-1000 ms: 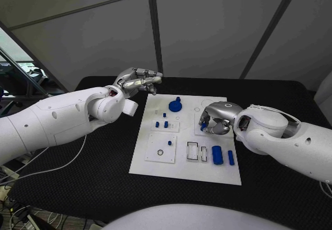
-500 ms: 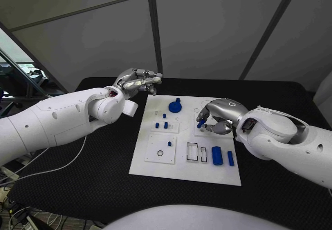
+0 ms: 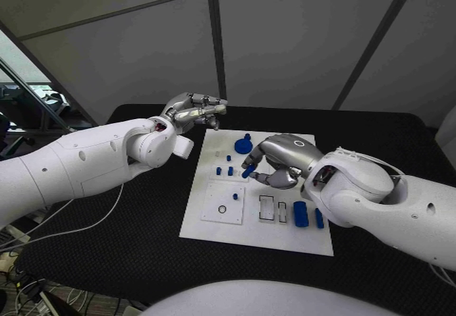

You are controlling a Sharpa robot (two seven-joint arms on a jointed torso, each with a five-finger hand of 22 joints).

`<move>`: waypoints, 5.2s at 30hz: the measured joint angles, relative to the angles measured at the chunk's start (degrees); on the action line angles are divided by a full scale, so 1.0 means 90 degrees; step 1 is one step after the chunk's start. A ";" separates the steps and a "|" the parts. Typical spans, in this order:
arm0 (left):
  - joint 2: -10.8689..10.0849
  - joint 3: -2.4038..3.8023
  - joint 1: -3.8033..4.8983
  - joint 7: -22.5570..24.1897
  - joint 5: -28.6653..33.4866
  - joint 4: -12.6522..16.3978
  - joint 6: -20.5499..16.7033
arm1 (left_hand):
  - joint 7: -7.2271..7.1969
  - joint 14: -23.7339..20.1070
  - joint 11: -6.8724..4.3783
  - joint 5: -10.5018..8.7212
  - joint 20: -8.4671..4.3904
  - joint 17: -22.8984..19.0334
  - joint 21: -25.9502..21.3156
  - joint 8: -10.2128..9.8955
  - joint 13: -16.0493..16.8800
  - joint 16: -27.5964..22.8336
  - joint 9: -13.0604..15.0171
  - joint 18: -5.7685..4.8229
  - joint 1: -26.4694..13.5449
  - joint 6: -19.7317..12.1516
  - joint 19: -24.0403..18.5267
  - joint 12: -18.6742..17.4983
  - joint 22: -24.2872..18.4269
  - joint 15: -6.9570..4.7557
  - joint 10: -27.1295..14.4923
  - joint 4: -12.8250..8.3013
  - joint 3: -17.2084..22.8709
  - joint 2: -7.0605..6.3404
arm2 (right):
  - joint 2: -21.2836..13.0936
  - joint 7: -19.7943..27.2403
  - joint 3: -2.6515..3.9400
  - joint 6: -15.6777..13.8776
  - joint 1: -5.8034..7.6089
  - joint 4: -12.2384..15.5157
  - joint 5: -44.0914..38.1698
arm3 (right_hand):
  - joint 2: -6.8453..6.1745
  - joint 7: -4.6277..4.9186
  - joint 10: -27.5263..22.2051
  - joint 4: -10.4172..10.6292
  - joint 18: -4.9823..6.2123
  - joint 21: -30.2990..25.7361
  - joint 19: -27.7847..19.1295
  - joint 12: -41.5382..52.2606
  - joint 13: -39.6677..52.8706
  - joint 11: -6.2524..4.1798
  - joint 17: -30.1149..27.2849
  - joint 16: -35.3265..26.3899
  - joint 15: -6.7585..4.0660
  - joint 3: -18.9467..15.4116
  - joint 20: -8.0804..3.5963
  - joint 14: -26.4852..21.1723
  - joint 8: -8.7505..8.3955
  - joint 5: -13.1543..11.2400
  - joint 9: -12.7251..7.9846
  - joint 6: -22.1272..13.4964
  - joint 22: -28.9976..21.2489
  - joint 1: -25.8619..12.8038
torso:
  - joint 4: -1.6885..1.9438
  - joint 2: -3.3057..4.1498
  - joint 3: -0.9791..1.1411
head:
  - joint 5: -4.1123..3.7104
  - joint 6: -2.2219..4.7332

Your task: Assemble the parts on the task board

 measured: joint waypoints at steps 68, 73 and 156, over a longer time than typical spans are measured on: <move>0.0152 -0.0007 0.0003 -0.0018 0.0001 -0.0040 0.0014 | -0.0001 0.0000 0.0000 0.0000 0.0000 -0.0020 0.0000 0.0026 0.0000 -0.0029 0.0000 -0.0001 0.0000 0.0001 0.0000 0.0031 -0.0016 0.0000 0.0000 0.0000 0.0000 -0.0001 | 0.1393 0.0163 -0.0778 0.0807 -0.0266 -0.1057 -0.0538 | -0.0281 0.0151 -0.0220 0.0104 -0.0001 -0.0166 -0.0193 -0.0415 -0.0068 0.0160 -0.0203 -0.0048 0.0055 -0.0036 0.0104 0.0017 -0.0255 0.0195 -0.0089 -0.0297 -0.0281 -0.0419 | -0.0011 -0.0001 0.0004 | 0.0185 -0.0189; 0.0152 -0.0007 0.0005 -0.0020 0.0001 -0.0040 0.0014 | -0.0001 0.0000 0.0000 0.0000 0.0000 -0.0019 0.0000 0.0026 0.0000 -0.0029 0.0000 0.0000 0.0001 0.0001 0.0000 0.0031 -0.0015 0.0000 0.0000 0.0000 0.0000 -0.0001 | 0.1400 0.0170 -0.0793 0.0736 -0.0279 -0.1085 -0.0549 | -0.0478 0.0027 -0.0974 0.0157 0.0006 -0.0685 -0.0729 -0.0619 -0.0141 0.0237 -0.0692 -0.0340 0.0124 -0.0302 0.0192 0.0029 -0.0262 0.0241 -0.0173 -0.1429 -0.0968 -0.0615 | -0.0011 -0.0001 0.0003 | 0.0187 -0.0197; -0.0105 -0.0107 0.0002 -0.0015 0.0002 0.0033 0.0027 | -0.0001 0.0000 0.0000 0.0000 0.0000 -0.0043 -0.0025 0.0026 0.0000 -0.0052 0.0000 0.0000 -0.0060 0.0001 0.0000 0.0055 -0.0041 0.0000 0.0001 0.0018 -0.0018 -0.0009 | -0.1527 -0.3353 -0.0367 0.0048 -0.0728 0.0743 0.1732 | 0.0361 -0.0351 0.1662 0.1871 -0.0200 0.0348 0.0465 0.7864 0.7763 -0.0365 0.0266 0.0883 -0.0284 -0.3826 -0.0217 0.0034 0.1818 0.1241 0.1114 -0.0848 0.0137 -0.0945 | -0.0142 -0.0036 -0.0003 | -0.0433 -0.0079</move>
